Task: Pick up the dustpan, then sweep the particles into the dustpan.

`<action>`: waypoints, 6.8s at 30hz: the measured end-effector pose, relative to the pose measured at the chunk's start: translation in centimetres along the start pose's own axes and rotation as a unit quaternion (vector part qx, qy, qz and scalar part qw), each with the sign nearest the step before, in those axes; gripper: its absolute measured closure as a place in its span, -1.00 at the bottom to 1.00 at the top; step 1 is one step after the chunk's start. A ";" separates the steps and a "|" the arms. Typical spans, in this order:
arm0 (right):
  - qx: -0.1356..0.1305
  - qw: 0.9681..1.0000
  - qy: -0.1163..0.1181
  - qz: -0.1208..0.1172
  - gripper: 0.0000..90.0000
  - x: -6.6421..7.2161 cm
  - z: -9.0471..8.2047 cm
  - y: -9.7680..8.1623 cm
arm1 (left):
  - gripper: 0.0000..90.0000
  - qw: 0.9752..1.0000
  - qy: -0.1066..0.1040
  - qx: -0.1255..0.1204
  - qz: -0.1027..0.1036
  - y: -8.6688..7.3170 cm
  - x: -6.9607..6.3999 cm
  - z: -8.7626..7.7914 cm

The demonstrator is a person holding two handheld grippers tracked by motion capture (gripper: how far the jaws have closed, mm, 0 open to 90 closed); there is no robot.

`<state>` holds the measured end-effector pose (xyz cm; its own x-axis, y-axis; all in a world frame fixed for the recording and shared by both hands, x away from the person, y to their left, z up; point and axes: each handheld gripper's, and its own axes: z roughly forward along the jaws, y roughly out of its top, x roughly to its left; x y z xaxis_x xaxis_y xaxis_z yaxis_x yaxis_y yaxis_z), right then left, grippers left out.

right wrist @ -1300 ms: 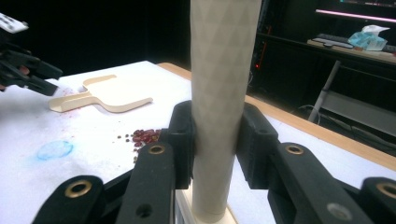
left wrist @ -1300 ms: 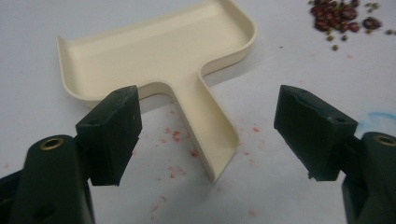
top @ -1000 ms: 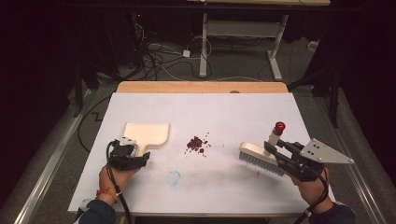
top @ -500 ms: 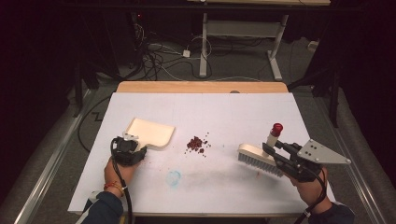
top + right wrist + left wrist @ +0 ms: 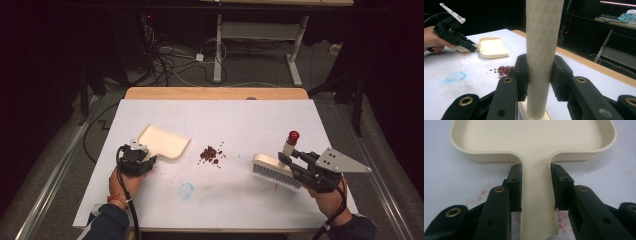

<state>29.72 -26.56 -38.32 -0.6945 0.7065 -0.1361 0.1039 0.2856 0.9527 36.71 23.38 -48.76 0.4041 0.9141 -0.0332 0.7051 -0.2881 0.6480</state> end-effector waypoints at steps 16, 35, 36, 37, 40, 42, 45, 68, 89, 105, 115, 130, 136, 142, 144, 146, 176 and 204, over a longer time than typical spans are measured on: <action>-0.004 1.000 0.001 0.001 0.56 0.0 0.0 0.0 | 0.41 0.999 0.015 -0.027 0.025 -0.2 0.0 -2.2; -0.005 1.000 0.010 -0.005 0.56 0.2 0.7 0.4 | 0.42 0.998 0.009 -0.051 0.022 -1.1 0.1 -5.3; -0.005 1.000 0.010 -0.005 0.56 0.2 0.7 0.4 | 0.42 0.998 0.007 -0.052 0.023 -1.1 0.1 -5.5; -0.005 1.000 0.008 -0.001 0.56 0.0 0.8 0.4 | 0.42 0.998 0.003 -0.055 0.022 -1.2 0.0 -5.7; -0.008 1.000 0.008 0.004 0.56 -0.2 0.9 0.5 | 0.42 0.998 -0.006 -0.057 0.022 -1.4 0.0 -6.2; -0.009 1.000 0.009 0.007 0.56 -0.2 0.9 0.5 | 0.42 0.998 -0.013 -0.058 0.023 -1.5 -0.1 -6.6; -0.010 1.000 0.007 0.008 0.56 -0.2 0.8 0.6 | 0.42 0.998 -0.022 -0.057 0.034 -1.7 -0.3 -6.9; -0.011 1.000 -0.006 0.006 0.56 -0.7 2.1 1.2 | 0.41 0.991 -0.088 0.012 0.097 -4.8 -3.2 -7.7; -0.019 0.999 -0.038 0.033 0.56 -4.3 12.4 4.7 | 0.41 0.987 -0.113 0.032 0.110 -4.3 -3.6 -6.5; 0.016 0.999 -0.035 0.018 0.56 -1.3 19.3 3.3 | 0.41 0.985 -0.121 0.039 0.120 -3.9 -3.8 -5.4; 0.008 1.000 0.010 0.024 0.54 1.0 18.4 2.5 | 0.41 0.984 -0.119 0.048 0.122 -3.5 -4.5 -4.8; 0.002 1.000 0.014 0.012 0.51 4.2 17.9 1.9 | 0.41 0.984 -0.119 0.057 0.123 -3.3 -6.0 -4.5; 0.006 1.000 0.016 0.014 0.50 5.5 17.6 2.0 | 0.41 0.984 -0.110 0.061 0.122 -3.0 -7.0 -4.1; 0.004 0.999 0.029 0.017 0.48 7.1 17.3 1.9 | 0.41 0.985 -0.113 0.059 0.115 -2.7 -7.3 -3.7; 0.004 0.999 0.031 0.015 0.47 7.6 17.1 1.9 | 0.41 0.985 -0.114 0.061 0.117 -2.6 -7.6 -3.5; 0.004 0.999 0.039 0.018 0.47 8.2 16.8 2.0 | 0.41 0.985 -0.113 0.062 0.118 -2.4 -7.9 -3.2; 0.008 0.995 0.096 0.035 0.48 11.6 15.4 2.9 | 0.41 0.984 -0.113 0.067 0.124 -1.2 -9.2 -2.0; -0.046 0.993 0.100 0.044 0.56 8.7 13.2 4.9 | 0.41 0.979 -0.119 0.074 0.146 -1.7 -8.0 -2.6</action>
<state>33.57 -10.44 -38.42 -0.8139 0.5810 -0.0035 0.1113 0.1619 0.9805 30.69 17.28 -47.60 0.7136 0.6987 -0.0507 0.6085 -0.5824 0.5391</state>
